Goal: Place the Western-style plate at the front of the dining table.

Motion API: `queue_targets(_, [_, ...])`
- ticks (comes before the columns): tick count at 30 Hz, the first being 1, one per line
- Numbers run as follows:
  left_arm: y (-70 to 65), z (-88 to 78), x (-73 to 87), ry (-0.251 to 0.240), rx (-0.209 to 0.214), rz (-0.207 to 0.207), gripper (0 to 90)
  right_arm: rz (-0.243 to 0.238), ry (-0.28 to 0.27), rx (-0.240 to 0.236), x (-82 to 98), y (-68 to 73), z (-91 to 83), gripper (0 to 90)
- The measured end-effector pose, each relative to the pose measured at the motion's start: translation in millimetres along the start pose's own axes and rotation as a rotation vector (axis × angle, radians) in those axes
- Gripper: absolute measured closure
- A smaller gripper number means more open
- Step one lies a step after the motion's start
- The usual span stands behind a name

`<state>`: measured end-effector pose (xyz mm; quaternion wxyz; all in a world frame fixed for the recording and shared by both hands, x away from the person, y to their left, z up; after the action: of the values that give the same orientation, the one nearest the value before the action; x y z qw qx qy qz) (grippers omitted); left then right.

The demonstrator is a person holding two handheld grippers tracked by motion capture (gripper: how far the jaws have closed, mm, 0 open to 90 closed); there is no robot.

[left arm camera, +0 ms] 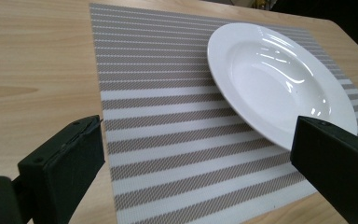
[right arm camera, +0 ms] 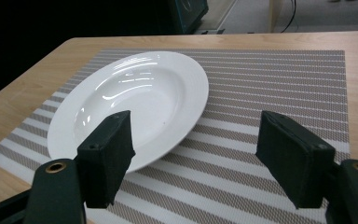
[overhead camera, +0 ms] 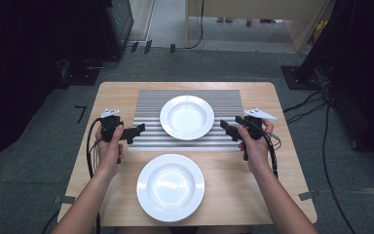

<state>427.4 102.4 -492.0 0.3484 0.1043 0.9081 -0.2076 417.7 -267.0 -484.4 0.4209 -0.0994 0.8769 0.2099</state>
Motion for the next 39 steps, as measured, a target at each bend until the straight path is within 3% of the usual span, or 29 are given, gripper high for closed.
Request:
queue_targets(13, [12.1,-26.1,40.5,0.006,-0.034,0.015,2.9,-0.006,0.036,0.007,36.3,-12.8,-32.7,25.5])
queue_targets(32, [39.2,-54.4,103.0,0.013,-0.092,-0.053,2.9,0.047,0.084,0.054,103.8,-47.1,-80.6,24.9])
queue_targets(39, [51.7,-66.9,132.0,0.033,-0.151,-0.067,2.9,0.068,0.101,0.1,127.1,-64.9,-99.9,24.8])
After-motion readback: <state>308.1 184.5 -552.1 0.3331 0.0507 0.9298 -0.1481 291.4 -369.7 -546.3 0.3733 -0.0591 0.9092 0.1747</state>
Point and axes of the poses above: each handheld gripper's, and its own axes: z roughly forward along the jaws, x roughly out of its underside, y roughly to its left, the point moved 8 cm from there along z, roughly forward along the jaws, and after that the axes turned 7 degrees about y, right-handed, at the moved point
